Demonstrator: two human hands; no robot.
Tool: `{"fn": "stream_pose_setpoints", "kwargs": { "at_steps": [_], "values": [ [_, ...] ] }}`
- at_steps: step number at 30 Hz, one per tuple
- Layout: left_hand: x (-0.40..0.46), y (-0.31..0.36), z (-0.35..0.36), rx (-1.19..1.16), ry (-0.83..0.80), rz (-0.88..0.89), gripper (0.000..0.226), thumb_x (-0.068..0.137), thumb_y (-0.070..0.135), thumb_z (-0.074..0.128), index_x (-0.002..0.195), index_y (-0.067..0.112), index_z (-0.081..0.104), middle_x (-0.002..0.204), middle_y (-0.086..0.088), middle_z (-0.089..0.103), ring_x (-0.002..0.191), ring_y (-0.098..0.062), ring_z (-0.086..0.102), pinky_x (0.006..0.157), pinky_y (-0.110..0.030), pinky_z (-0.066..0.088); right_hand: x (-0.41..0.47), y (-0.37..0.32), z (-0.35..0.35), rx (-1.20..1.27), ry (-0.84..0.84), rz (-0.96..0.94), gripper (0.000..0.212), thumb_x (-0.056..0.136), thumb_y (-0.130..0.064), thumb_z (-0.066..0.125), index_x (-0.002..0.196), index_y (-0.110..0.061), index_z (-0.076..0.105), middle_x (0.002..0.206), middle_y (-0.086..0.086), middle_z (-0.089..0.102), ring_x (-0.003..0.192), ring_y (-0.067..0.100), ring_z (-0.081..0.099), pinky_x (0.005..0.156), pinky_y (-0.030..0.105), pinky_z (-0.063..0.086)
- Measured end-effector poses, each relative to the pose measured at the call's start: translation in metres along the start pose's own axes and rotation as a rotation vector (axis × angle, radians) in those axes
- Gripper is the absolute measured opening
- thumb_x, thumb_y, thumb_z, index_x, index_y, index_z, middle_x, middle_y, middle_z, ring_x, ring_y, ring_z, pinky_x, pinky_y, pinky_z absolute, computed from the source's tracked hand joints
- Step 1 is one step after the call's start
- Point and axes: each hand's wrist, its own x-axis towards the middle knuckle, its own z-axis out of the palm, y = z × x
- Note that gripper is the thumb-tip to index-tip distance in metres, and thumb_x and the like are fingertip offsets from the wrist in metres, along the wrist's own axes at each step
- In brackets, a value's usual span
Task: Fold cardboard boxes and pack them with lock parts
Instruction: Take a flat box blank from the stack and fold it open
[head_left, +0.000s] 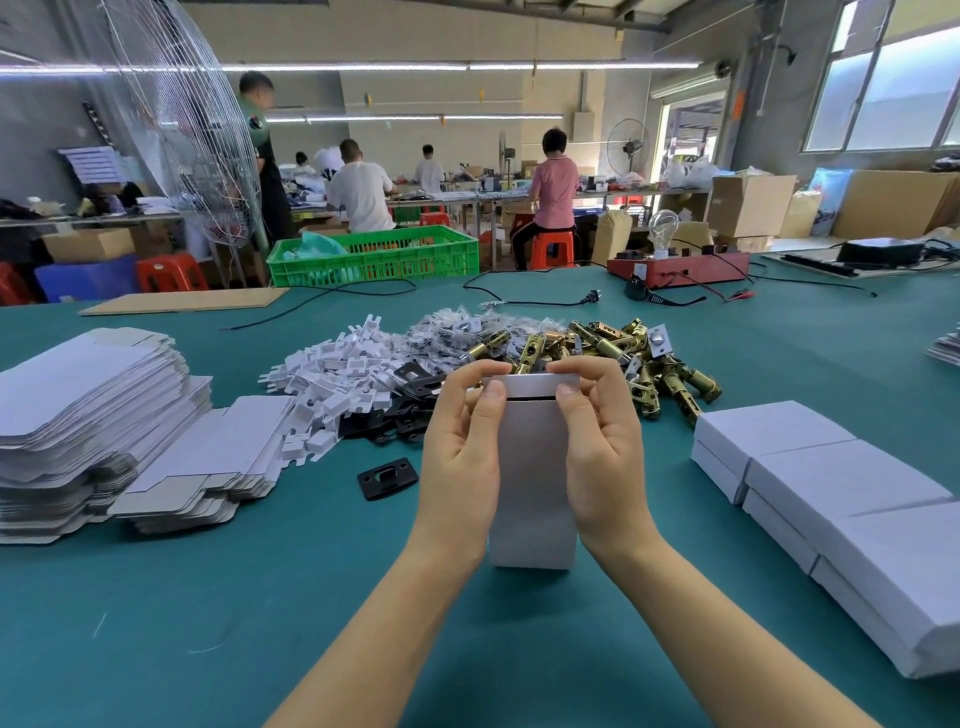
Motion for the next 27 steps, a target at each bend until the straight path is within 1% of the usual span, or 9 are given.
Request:
{"fn": "stream_pose_setpoints", "kwargs": {
  "at_steps": [2,6,11,15,18,22,25,27],
  "values": [
    [0.0004,0.0009,0.0002,-0.002,0.004,-0.006,0.016,0.093,0.036,0.050,0.092,0.044,0.064,0.082,0.011,0.059,0.078,-0.011,0.051,0.073,-0.034,0.044,0.0005,0.0003,0.0000,0.010,0.003,-0.003,0.015,0.091,-0.022,0.044,0.091,-0.031,0.056,0.077,-0.017,0.056,0.069,0.006,0.047,0.062,0.020,0.039],
    [0.0008,0.0016,0.0001,-0.044,0.009,-0.025,0.014,0.089,0.039,0.053,0.090,0.043,0.066,0.083,0.006,0.059,0.081,-0.018,0.051,0.077,-0.042,0.042,0.0023,0.0016,-0.0012,0.027,0.007,0.005,0.015,0.087,-0.020,0.044,0.088,-0.028,0.057,0.079,-0.019,0.058,0.076,0.001,0.051,0.068,0.013,0.040],
    [0.0014,0.0015,-0.0021,-0.088,-0.025,-0.041,0.011,0.089,0.037,0.056,0.090,0.040,0.067,0.085,-0.001,0.060,0.085,-0.024,0.051,0.079,-0.047,0.041,0.0022,0.0024,-0.0016,0.040,0.004,-0.001,0.015,0.086,-0.019,0.043,0.086,-0.027,0.056,0.075,-0.019,0.057,0.072,0.001,0.050,0.065,0.013,0.039],
    [0.0020,0.0009,-0.0026,-0.085,-0.049,-0.035,0.011,0.089,0.036,0.056,0.089,0.041,0.066,0.080,0.008,0.061,0.080,-0.016,0.053,0.074,-0.040,0.044,0.0021,0.0029,-0.0025,0.053,0.004,0.002,0.013,0.086,-0.019,0.043,0.087,-0.024,0.055,0.078,-0.017,0.057,0.076,0.003,0.051,0.069,0.019,0.040],
    [0.0027,0.0009,-0.0042,-0.089,-0.061,-0.046,0.011,0.088,0.037,0.058,0.089,0.040,0.068,0.080,0.010,0.063,0.078,-0.011,0.056,0.073,-0.033,0.047,0.0025,0.0030,-0.0026,0.057,-0.012,0.014,0.012,0.087,-0.020,0.044,0.088,-0.025,0.055,0.080,-0.012,0.057,0.076,0.006,0.051,0.070,0.023,0.040],
    [0.0020,0.0008,-0.0030,-0.066,-0.057,-0.030,0.012,0.088,0.036,0.058,0.090,0.043,0.068,0.081,0.010,0.064,0.079,-0.009,0.057,0.074,-0.030,0.049,0.0023,0.0041,-0.0035,0.057,-0.015,0.019,0.011,0.087,-0.020,0.044,0.090,-0.022,0.054,0.082,-0.009,0.057,0.077,0.005,0.051,0.069,0.018,0.041],
    [-0.0002,0.0010,-0.0008,-0.007,-0.056,0.013,0.018,0.090,0.037,0.055,0.097,0.049,0.066,0.089,0.012,0.065,0.082,-0.006,0.059,0.075,-0.026,0.052,0.0027,0.0043,-0.0041,0.060,-0.013,0.025,0.010,0.087,-0.020,0.044,0.091,-0.020,0.053,0.084,-0.007,0.056,0.075,0.003,0.051,0.067,0.016,0.040],
    [-0.0007,0.0018,0.0000,0.012,-0.058,0.024,0.017,0.090,0.037,0.054,0.096,0.048,0.066,0.092,0.011,0.066,0.082,-0.006,0.060,0.072,-0.023,0.052,0.0030,0.0036,-0.0039,0.055,-0.019,0.028,0.010,0.087,-0.020,0.043,0.092,-0.020,0.053,0.085,-0.006,0.056,0.075,0.002,0.050,0.067,0.015,0.040]
  ]
}}
